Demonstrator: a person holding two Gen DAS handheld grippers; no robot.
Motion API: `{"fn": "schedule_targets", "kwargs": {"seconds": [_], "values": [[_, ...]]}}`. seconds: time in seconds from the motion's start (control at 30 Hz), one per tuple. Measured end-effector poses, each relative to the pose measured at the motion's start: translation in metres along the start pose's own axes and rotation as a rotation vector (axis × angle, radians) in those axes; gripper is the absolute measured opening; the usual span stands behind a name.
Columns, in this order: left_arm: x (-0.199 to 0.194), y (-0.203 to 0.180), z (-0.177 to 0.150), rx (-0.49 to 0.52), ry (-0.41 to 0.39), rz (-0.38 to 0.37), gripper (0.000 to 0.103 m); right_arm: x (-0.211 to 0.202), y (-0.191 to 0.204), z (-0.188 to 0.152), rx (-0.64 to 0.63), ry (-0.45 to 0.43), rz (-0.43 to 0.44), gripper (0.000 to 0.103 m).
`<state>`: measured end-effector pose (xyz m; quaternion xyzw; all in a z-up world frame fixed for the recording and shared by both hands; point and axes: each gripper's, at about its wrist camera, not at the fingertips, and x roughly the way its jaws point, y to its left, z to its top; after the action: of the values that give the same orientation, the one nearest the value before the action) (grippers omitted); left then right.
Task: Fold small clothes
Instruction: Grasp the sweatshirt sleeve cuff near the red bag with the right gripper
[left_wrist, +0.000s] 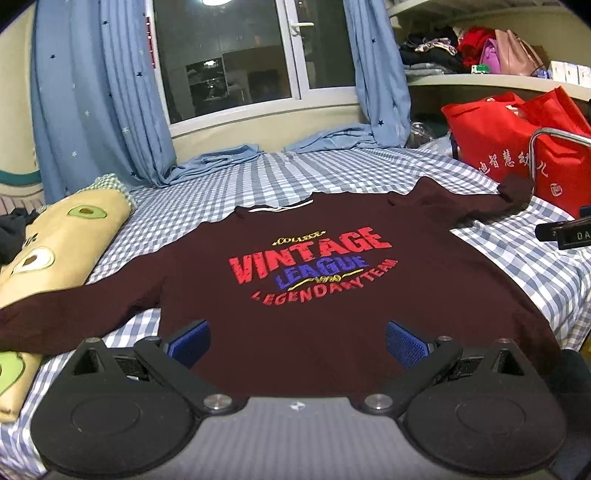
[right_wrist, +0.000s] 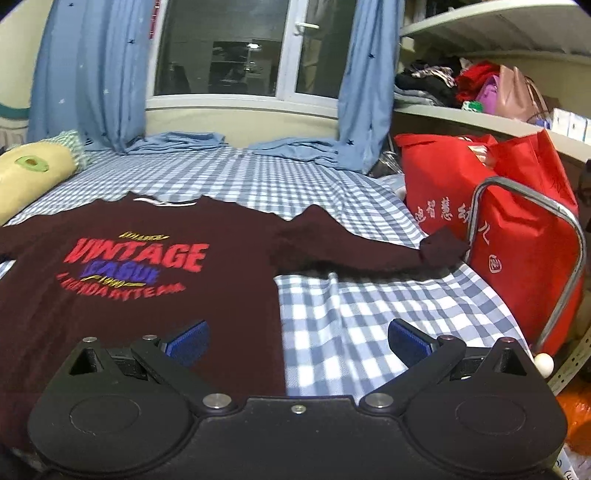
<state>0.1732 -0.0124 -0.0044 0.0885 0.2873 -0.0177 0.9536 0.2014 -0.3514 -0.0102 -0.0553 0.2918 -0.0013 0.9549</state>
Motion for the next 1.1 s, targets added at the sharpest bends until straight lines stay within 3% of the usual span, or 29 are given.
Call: {"fn": "schedule_targets", "kwargs": {"seconds": [0.2, 0.37, 0.5, 0.6, 0.83, 1.0, 1.03, 1.1], "values": [[0.03, -0.022, 0.034, 0.034, 0.012, 0.004, 0.102, 0.047, -0.034, 0.016, 0.037, -0.002, -0.054, 0.103], [0.058, -0.037, 0.054, 0.046, 0.059, -0.019, 0.102, 0.097, -0.078, 0.022, 0.029, -0.096, -0.179, 0.102], [0.071, -0.049, 0.063, 0.077, 0.066, -0.011, 0.102, 0.144, -0.138, 0.024, 0.181, -0.167, -0.239, 0.102], [0.077, -0.053, 0.07, 0.073, 0.062, 0.004, 0.102, 0.182, -0.183, 0.029, 0.321, -0.172, -0.293, 0.101], [0.09, -0.049, 0.071, 0.077, 0.1, 0.05, 0.102, 0.279, -0.255, 0.039, 0.507, -0.077, -0.203, 0.091], [0.095, -0.04, 0.069, 0.056, 0.118, 0.087, 0.102, 0.336, -0.283, 0.034, 0.591, 0.011, -0.229, 0.079], [0.096, -0.037, 0.069, 0.053, 0.123, 0.093, 0.102, 0.345, -0.287, 0.034, 0.587, 0.026, -0.219, 0.07], [0.098, -0.033, 0.068, 0.05, 0.131, 0.111, 0.102, 0.353, -0.286, 0.033, 0.567, 0.025, -0.205, 0.038]]}}
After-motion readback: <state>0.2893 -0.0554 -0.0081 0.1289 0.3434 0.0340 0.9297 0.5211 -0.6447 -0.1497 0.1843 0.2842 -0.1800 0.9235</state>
